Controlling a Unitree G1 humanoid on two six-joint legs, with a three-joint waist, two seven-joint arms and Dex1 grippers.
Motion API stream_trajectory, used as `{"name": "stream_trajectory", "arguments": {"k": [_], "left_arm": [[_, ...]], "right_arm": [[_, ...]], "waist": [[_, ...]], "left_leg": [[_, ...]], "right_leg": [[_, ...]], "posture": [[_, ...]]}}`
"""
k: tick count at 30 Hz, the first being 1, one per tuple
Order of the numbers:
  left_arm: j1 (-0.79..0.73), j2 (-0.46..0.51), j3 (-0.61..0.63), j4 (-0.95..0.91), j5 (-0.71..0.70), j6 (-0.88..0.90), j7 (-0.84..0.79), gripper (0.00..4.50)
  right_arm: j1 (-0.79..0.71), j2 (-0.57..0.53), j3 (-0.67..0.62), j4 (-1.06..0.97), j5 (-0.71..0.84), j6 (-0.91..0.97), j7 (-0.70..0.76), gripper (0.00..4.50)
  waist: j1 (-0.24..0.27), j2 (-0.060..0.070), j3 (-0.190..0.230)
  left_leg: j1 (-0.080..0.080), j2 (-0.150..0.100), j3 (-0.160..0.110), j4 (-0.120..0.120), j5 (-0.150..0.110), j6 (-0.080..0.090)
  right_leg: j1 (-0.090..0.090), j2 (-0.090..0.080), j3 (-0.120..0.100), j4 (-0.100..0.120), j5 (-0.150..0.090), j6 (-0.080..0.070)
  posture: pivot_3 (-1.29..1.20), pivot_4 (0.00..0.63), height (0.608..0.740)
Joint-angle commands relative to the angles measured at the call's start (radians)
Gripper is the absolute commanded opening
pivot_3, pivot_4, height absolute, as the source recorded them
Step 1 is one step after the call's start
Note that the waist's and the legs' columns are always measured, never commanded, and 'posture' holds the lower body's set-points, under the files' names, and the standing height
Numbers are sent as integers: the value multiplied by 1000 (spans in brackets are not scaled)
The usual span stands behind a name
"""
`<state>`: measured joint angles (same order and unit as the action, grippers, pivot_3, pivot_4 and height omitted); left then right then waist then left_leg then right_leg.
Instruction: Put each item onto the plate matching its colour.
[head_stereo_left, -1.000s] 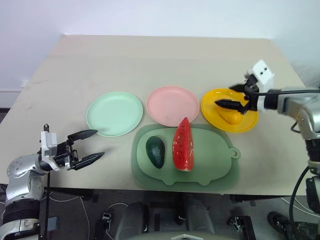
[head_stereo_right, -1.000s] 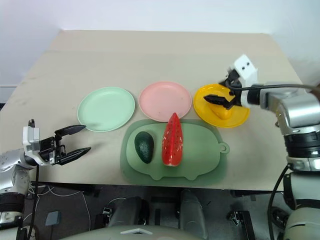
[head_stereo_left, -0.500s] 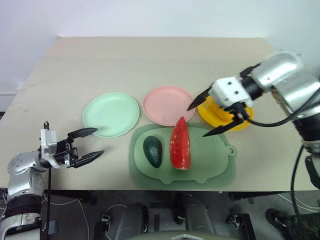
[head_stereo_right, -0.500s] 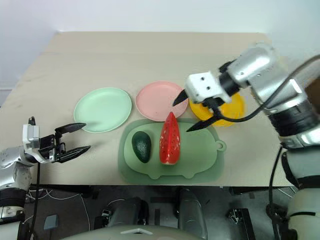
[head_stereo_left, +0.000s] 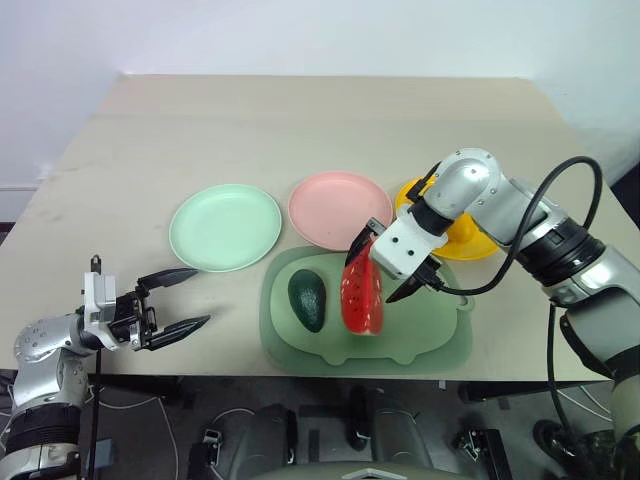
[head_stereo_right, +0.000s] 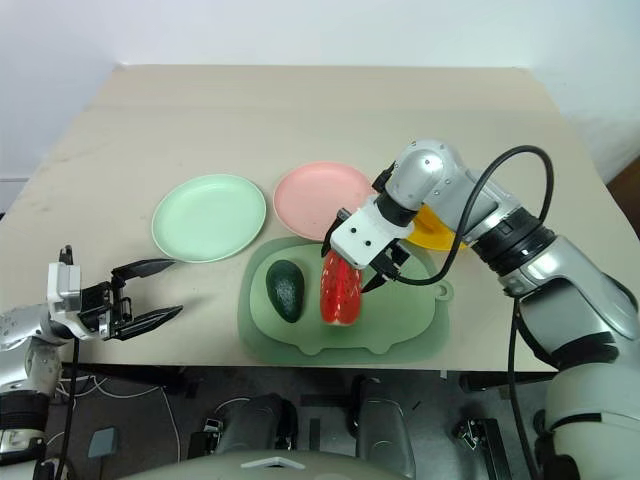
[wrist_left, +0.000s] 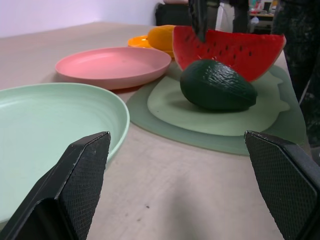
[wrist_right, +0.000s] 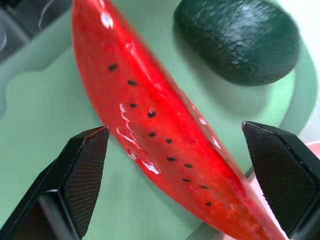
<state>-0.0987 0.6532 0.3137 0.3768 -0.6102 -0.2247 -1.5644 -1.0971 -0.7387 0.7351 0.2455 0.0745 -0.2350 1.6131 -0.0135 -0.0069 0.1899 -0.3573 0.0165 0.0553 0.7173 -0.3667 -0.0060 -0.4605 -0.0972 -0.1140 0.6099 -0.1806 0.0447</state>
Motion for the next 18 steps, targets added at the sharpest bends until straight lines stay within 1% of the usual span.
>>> {"name": "stream_trajectory", "arguments": {"k": [1, 4, 8, 14, 16, 18], "left_arm": [[17, -2, 34, -40, -16, -15, 15, 4500], [28, -8, 38, -52, -16, -15, 23, 4500], [38, -12, 40, -67, -17, -13, 31, 4500], [59, -19, 43, -93, -21, -8, 45, 4500], [68, -21, 44, -104, -23, -6, 52, 4500], [72, -22, 44, -109, -23, -5, 56, 4500]], "right_arm": [[28, 32, -15, 5, -68, -58, 1, 4485], [60, 56, -10, -3, -105, -71, 1, 4485], [70, 105, -13, 52, -167, -106, 0, 4485], [95, 143, -15, 117, -224, -129, -9, 4485], [103, 146, -15, 133, -234, -124, -9, 4196], [107, 140, -15, 135, -231, -122, -2, 3809]], "waist": [[0, 0, 0], [1, 0, 0], [0, 0, 0], [0, -1, -1], [-1, -1, -1], [-1, -1, -1]], "left_leg": [[0, 0, 0, 0, 0, 0], [0, 0, 0, 0, 0, -1], [0, 0, 0, 1, 0, -1], [1, 0, 0, 1, 0, -1], [1, 0, 0, 1, 0, -1], [3, 0, 0, 1, -2, 3]], "right_leg": [[0, 0, 0, 1, 0, 0], [0, 0, 0, 1, 0, 0], [0, 0, 0, 2, 0, 0], [0, 0, 0, 2, 0, 0], [1, 0, 0, 2, 0, 0], [2, 0, 0, 2, 0, -1]], "posture": [[0, 150, 736], [0, 150, 736], [0, 150, 736], [0, 150, 736], [0, 150, 736], [0, 150, 736]]}}
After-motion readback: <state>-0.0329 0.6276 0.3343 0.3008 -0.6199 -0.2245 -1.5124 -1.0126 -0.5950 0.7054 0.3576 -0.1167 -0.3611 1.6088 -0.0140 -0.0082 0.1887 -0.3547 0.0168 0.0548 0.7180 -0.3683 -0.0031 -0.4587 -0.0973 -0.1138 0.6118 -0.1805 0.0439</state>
